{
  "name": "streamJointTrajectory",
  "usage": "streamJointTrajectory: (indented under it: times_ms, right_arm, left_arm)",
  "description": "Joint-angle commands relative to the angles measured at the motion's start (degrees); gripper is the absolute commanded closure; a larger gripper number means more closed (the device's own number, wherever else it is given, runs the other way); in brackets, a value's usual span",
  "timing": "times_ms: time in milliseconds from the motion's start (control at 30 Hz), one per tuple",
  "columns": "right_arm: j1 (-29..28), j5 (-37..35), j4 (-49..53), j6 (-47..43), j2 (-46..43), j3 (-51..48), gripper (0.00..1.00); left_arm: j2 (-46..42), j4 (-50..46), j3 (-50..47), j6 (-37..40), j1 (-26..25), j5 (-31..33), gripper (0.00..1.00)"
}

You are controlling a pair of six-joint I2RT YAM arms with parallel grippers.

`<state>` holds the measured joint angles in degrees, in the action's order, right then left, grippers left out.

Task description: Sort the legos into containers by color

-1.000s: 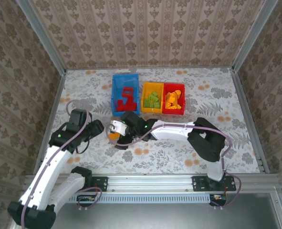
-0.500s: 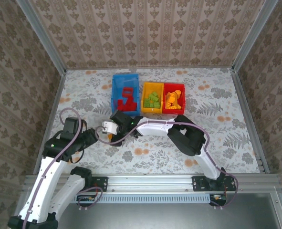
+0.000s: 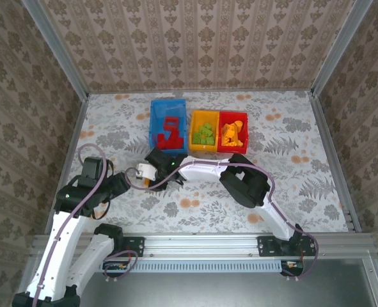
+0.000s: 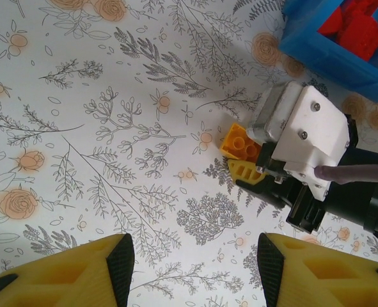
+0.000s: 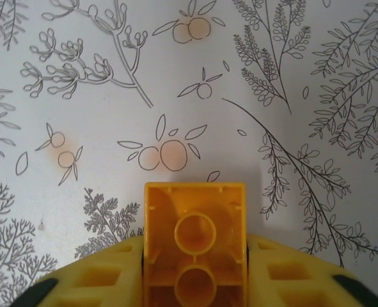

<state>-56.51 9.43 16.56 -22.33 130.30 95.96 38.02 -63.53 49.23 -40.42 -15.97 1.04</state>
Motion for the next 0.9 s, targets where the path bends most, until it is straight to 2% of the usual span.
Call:
streamJointTrajectory:
  times_ms: [0,67,233,333,433,500,700,867]
  right_arm:
    - [-0.36,0.45,3.16,0.79,0.11,0.31,0.77]
    - [-0.49,1.01,2.91,1.22,-1.38,-0.68,0.83]
    - [-0.71,1.81,0.08,2.30,-9.24,-7.03,0.86]
    - [-0.54,1.51,-1.63,3.51,-16.03,-12.81,0.86]
    - [0.76,1.08,-3.42,6.76,-23.84,-19.31,0.86]
    - [2.65,0.49,-4.18,9.81,-29.33,-23.62,0.86]
    - [13.77,-1.06,-5.29,19.26,-43.80,-34.42,0.86]
    - [27.13,-2.53,-4.81,26.76,-48.67,-37.71,0.84]
  left_arm:
    - [-1.06,-1.03,1.18,0.89,0.67,-0.61,0.44]
    - [-1.11,-0.75,0.89,0.69,0.70,-0.45,0.44]
    - [-0.87,1.85,0.32,0.91,0.67,-1.41,0.44]
    - [0.77,5.62,0.16,1.79,0.33,-4.10,0.44]
    - [3.60,11.45,-0.14,1.99,-2.24,-6.24,0.44]
    - [6.73,15.92,0.43,1.71,-5.69,-5.79,0.44]
    - [21.60,25.78,7.94,3.44,-21.56,0.83,0.44]
    - [34.16,32.05,14.43,4.91,-27.33,1.05,0.44]
